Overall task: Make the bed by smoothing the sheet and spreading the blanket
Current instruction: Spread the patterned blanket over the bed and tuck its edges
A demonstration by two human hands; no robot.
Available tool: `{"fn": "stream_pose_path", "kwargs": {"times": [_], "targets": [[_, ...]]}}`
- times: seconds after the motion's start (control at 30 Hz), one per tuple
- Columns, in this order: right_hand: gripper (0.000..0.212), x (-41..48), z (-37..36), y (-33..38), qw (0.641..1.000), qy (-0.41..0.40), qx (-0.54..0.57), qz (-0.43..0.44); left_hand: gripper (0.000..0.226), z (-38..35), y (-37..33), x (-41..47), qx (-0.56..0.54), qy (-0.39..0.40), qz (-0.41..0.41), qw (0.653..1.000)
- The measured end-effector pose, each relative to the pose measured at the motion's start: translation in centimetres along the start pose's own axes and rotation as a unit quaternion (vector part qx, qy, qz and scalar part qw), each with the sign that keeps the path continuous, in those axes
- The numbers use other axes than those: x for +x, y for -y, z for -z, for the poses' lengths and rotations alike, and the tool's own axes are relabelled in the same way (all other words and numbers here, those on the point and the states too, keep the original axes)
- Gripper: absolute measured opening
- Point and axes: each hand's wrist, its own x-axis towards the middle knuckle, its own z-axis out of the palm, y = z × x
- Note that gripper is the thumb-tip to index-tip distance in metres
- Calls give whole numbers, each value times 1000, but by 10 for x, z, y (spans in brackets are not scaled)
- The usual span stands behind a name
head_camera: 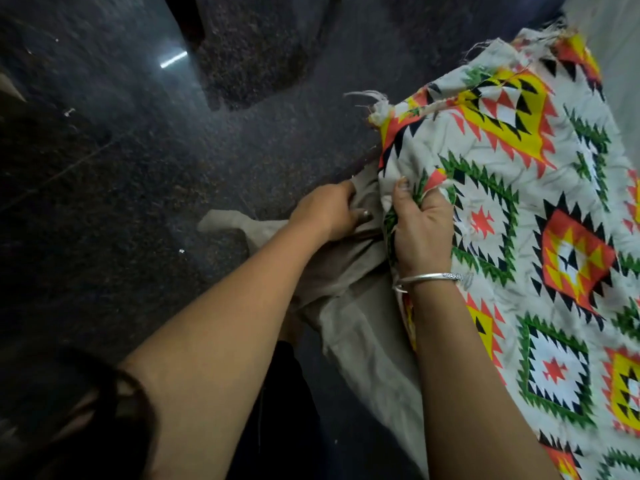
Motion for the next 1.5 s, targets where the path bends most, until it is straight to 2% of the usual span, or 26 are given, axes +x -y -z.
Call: {"fn": "stream_pose_path", "kwargs": {"times": [0.03, 0.13, 0.2, 0.27, 0.33, 0.43, 0.53, 0.6, 0.67, 0.7, 0.73, 0.8, 0.83, 0.87, 0.9, 0.97, 1.07, 1.17, 1.23, 1.33, 1.43, 1.5], "targets": [[25, 1, 1, -1, 1000, 7, -4, 4, 30, -1, 1, 2, -7, -8, 0, 1000], [24, 7, 7, 0, 1000, 7, 6, 22, 35, 3, 9, 6, -116, -50, 16, 992], [24, 12, 11, 1, 999, -19, 37, 28, 37, 17, 16, 8, -158, -147, 40, 976], [29, 15, 15, 1, 996, -40, 70, 27, 23, 37, 25, 15, -103, -270, 66, 955], [30, 16, 17, 1, 996, -31, 82, 26, 19, 50, 33, 27, -40, -314, 108, 942], [26, 15, 12, -2, 997, 11, 71, 22, 22, 45, 28, 39, -22, -249, 164, 954], [29, 15, 5, -7, 997, 30, 67, 12, 47, 29, 20, 30, 71, -155, 162, 972], [28, 15, 1, -10, 997, 31, 68, -4, 60, 19, 24, 19, 123, -24, 169, 978], [27, 15, 0, -12, 997, 27, 63, -21, 56, 7, 33, 14, 90, 122, 152, 977], [27, 15, 0, -12, 998, 24, 57, -24, 49, 4, 34, 14, 62, 153, 130, 978], [27, 15, 0, -12, 998, 23, 55, -23, 42, 5, 33, 14, 47, 134, 111, 984], [27, 16, 1, -11, 997, 16, 70, -25, 37, 17, 33, 15, 62, -19, 126, 990], [28, 17, 1, -9, 996, 9, 84, -23, 36, 23, 35, 17, 82, -100, 137, 982], [28, 17, 1, -8, 995, 5, 98, -18, 36, 28, 39, 18, 95, -136, 145, 975], [29, 18, 2, -6, 995, 6, 102, -14, 35, 31, 42, 20, 98, -125, 155, 975], [27, 19, 2, -7, 995, 43, 83, -23, 32, 28, 44, 24, 115, -35, 165, 979], [11, 23, 1, -5, 978, 179, -42, -98, 36, 17, 41, 28, 132, 49, 124, 982], [12, 33, -4, -2, 897, 334, -278, -84, 48, 16, 33, 30, 100, 114, 52, 987], [17, 41, -10, 4, 863, 365, -342, -75, 53, 20, 22, 35, 81, 130, 20, 988], [40, 60, -19, 16, 859, 313, -393, -98, 51, 32, 6, 48, -37, 128, 11, 991], [43, 80, -30, 38, 917, 160, -340, -133, 58, 52, -2, 69, -177, 172, -30, 969], [49, 95, -40, 51, 941, 63, -272, -190, 68, 63, -7, 83, -199, 186, -102, 957]]}}
